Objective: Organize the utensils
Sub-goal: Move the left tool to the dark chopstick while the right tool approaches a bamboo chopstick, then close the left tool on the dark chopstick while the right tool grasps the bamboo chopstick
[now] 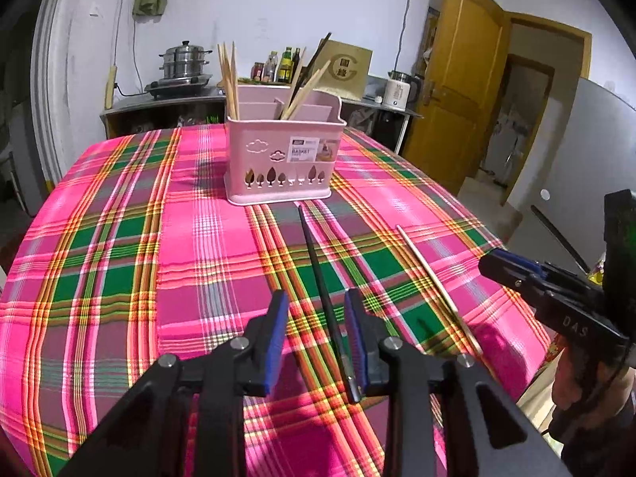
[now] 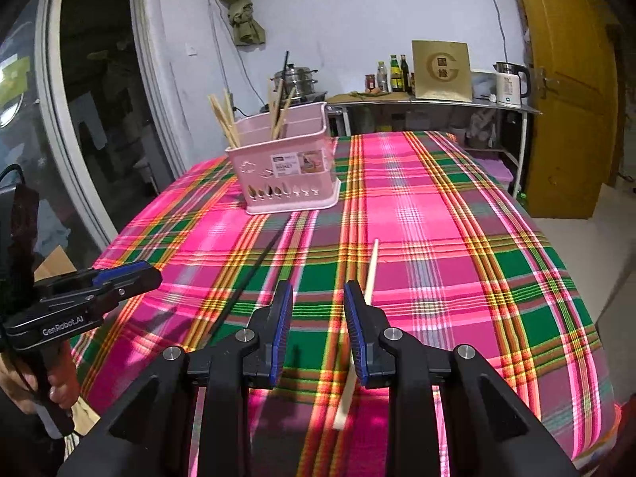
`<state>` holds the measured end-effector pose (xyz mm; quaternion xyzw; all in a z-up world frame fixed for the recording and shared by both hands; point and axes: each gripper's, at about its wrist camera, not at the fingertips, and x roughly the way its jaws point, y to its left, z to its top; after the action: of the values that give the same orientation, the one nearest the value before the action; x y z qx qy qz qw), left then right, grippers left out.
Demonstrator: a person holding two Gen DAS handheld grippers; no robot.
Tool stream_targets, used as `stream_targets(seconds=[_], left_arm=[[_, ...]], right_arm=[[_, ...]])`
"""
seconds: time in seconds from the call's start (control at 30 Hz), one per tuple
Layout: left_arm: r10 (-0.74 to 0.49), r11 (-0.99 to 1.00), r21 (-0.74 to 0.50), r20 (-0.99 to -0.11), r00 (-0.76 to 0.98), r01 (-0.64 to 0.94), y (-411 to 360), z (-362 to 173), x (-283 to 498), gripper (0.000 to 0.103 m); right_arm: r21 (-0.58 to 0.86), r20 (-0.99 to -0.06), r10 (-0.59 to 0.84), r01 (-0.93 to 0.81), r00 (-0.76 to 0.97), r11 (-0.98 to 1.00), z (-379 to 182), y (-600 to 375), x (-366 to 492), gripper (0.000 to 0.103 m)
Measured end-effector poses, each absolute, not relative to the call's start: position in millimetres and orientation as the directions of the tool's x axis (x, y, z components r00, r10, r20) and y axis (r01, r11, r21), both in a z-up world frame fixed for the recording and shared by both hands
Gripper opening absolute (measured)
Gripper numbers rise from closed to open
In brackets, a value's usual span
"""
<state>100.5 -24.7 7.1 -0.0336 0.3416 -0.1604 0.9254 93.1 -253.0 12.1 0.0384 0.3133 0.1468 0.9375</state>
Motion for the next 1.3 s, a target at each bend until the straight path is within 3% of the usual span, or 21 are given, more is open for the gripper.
stream_targets(seconds=[0.67, 0.97, 1.3], left_arm=[[-0.302, 0.944, -0.168, -0.79, 0.534, 0.285, -56, -29, 223, 0.032], [-0.28, 0.948, -0.15, -0.813, 0.511, 0.281, -67, -37, 250, 0.032], [-0.194, 0.956, -0.033, -0.819, 0.541, 0.293, -89, -38, 254, 0.032]], right_arm=[[0.138, -0.739, 0.209, -0.16, 0.64, 0.977, -24, -260, 191, 0.027], [0.1, -0.779, 0.173, -0.154, 0.603, 0.983, -38, -254, 220, 0.025], [0.024, -0.785, 0.114, -0.154, 0.609, 0.988, -40, -245, 222, 0.019]])
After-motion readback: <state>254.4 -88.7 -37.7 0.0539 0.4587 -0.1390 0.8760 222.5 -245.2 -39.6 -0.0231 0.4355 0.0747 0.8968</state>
